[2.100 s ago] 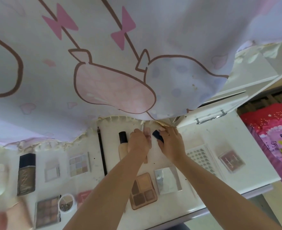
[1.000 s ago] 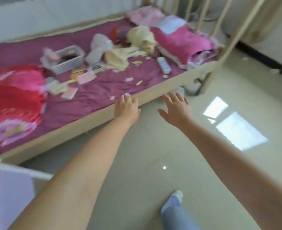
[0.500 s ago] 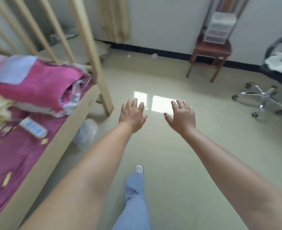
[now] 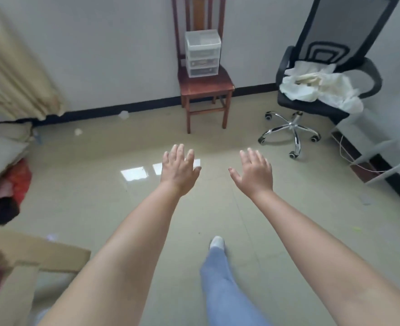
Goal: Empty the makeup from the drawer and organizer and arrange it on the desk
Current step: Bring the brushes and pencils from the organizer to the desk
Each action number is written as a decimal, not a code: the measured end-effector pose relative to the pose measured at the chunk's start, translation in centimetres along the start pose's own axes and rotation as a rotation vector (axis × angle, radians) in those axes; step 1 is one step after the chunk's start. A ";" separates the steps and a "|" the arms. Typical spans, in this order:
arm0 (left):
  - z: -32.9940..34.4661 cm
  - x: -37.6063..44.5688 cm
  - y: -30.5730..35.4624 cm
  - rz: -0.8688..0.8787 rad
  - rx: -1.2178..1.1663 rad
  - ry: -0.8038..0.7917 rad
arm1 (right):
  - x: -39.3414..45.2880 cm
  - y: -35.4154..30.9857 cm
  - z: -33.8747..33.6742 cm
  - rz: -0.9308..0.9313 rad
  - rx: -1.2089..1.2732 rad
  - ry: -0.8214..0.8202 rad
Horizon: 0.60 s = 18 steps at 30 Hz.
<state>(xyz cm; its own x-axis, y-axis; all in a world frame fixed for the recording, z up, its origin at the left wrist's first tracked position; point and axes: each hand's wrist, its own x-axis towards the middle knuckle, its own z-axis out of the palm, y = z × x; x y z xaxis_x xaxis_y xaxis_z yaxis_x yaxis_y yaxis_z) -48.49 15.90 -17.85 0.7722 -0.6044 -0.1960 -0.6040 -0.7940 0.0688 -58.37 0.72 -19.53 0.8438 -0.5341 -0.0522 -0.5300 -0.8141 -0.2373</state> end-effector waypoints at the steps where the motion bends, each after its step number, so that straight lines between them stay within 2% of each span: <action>1: -0.3 3.3 -0.1 0.010 0.003 0.001 | 3.3 0.0 0.0 0.001 0.007 0.009; 11: -7.8 32.9 -2.4 -0.006 -0.005 0.005 | 35.1 -0.7 -3.5 -0.012 0.003 0.025; 18: -11.4 53.5 -7.1 -0.029 0.011 0.038 | 57.0 -3.1 -3.5 -0.025 -0.009 0.053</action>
<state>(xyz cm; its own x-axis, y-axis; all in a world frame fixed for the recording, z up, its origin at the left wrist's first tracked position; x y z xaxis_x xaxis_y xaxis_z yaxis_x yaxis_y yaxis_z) -0.64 -11.60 -17.69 0.7963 -0.5833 -0.1604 -0.5832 -0.8106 0.0525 -8.93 -28.02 -18.39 0.8515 -0.5244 0.0050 -0.5095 -0.8295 -0.2291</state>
